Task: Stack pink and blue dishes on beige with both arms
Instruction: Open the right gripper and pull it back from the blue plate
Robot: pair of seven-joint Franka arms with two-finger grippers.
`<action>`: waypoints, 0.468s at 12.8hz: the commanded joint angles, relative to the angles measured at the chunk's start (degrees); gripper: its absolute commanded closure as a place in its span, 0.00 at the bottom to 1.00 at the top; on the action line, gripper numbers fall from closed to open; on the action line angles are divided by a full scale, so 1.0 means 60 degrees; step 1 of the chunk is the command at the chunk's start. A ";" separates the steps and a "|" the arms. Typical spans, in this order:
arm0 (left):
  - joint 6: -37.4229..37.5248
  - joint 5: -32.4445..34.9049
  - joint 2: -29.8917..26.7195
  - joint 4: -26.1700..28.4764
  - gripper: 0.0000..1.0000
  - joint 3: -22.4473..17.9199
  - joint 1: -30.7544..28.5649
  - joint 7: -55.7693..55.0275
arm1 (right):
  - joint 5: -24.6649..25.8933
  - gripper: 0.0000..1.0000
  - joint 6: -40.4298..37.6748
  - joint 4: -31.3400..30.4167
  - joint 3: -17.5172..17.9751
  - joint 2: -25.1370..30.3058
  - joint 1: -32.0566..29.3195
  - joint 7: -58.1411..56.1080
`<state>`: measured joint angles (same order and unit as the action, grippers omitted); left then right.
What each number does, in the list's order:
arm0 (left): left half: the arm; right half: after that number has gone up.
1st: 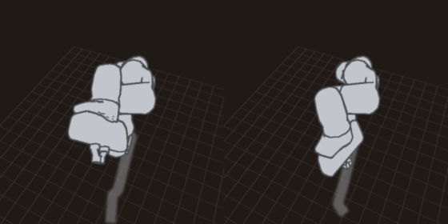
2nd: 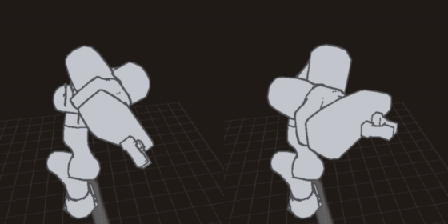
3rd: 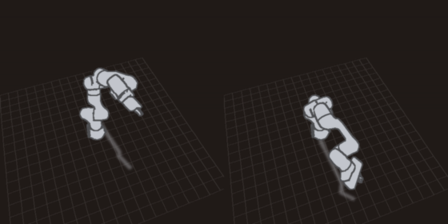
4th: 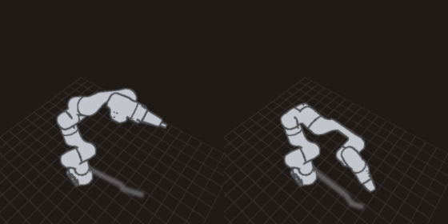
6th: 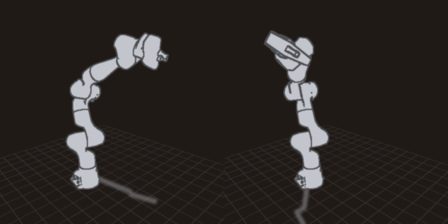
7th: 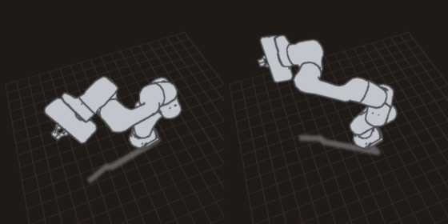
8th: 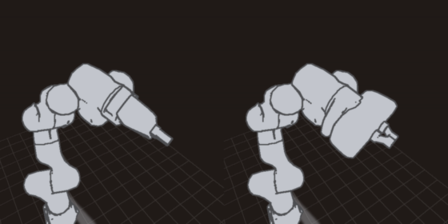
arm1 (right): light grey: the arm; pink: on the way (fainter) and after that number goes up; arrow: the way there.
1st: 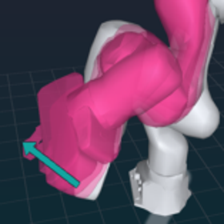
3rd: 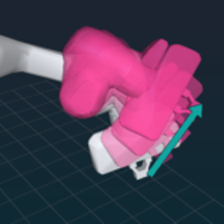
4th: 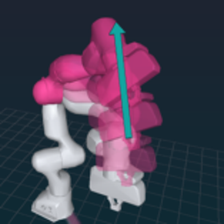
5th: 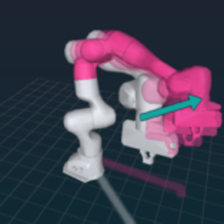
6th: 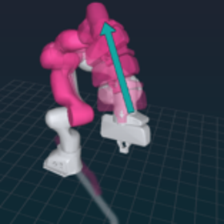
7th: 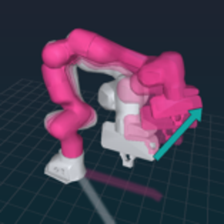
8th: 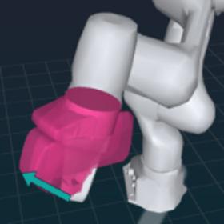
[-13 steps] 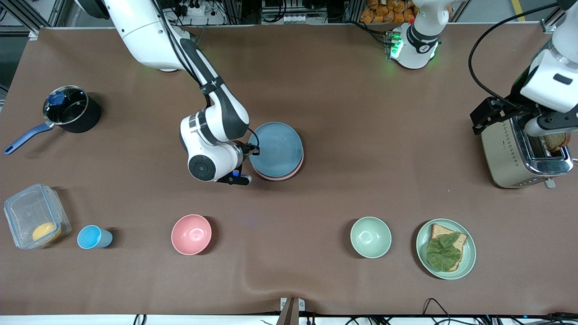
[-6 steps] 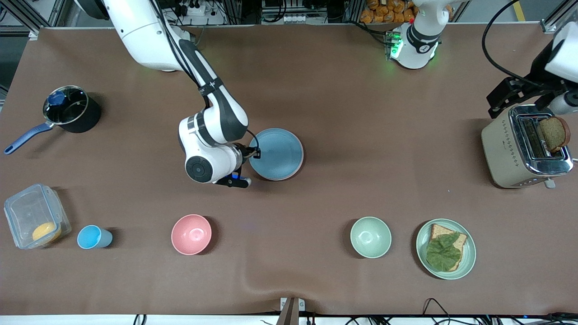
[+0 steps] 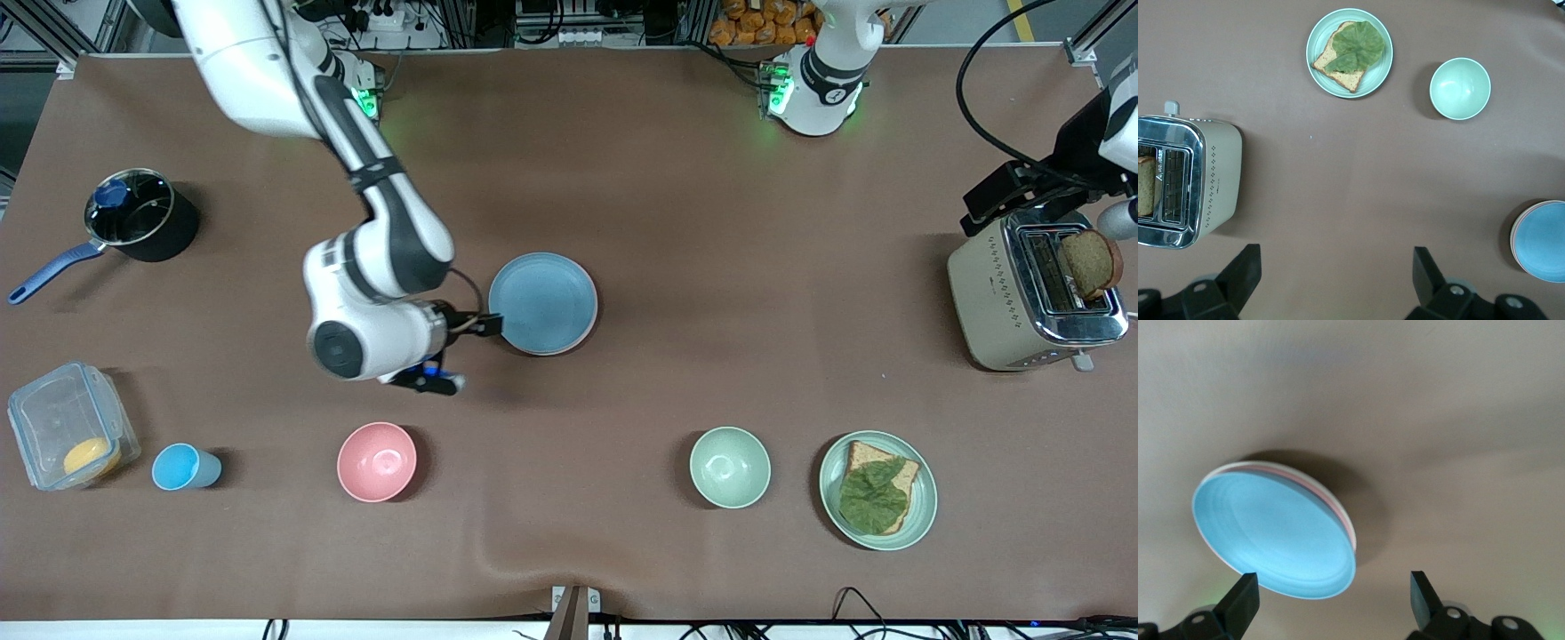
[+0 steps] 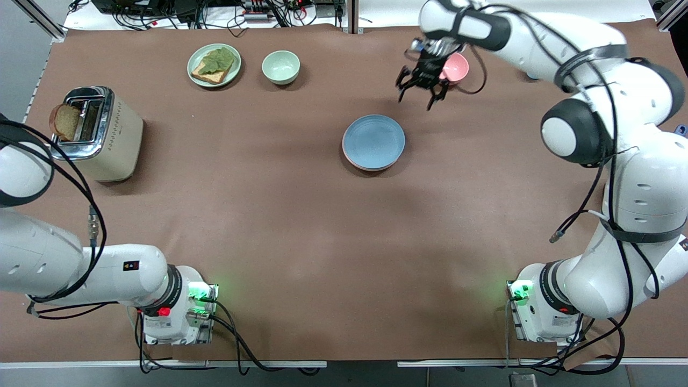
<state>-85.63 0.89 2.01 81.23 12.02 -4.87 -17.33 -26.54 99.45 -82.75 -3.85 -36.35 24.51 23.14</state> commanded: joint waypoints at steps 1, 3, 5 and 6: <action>0.0107 -0.0164 -0.0042 -0.0003 0.00 -0.0274 -0.0082 0.0819 | 0.0656 0.00 -0.0796 0.0067 0.0115 0.0593 -0.0976 -0.0732; 0.0209 -0.0120 -0.0028 0.0128 0.00 -0.0261 -0.0096 0.0852 | 0.1359 0.00 -0.1237 0.0067 0.0115 0.0857 -0.1678 -0.1378; 0.0224 -0.0207 0.0119 0.0158 0.00 -0.0261 -0.0154 0.0735 | 0.2077 0.00 -0.1516 0.0067 0.0115 0.1136 -0.2192 -0.1571; 0.0224 -0.0208 0.0148 0.0187 0.00 -0.0275 -0.0169 0.0865 | 0.2457 0.00 -0.1546 0.0067 0.0115 0.1282 -0.2354 -0.1586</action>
<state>-84.93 0.89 2.70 82.11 10.54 -5.38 -13.43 -15.58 91.07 -81.51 -4.26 -31.09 12.33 14.05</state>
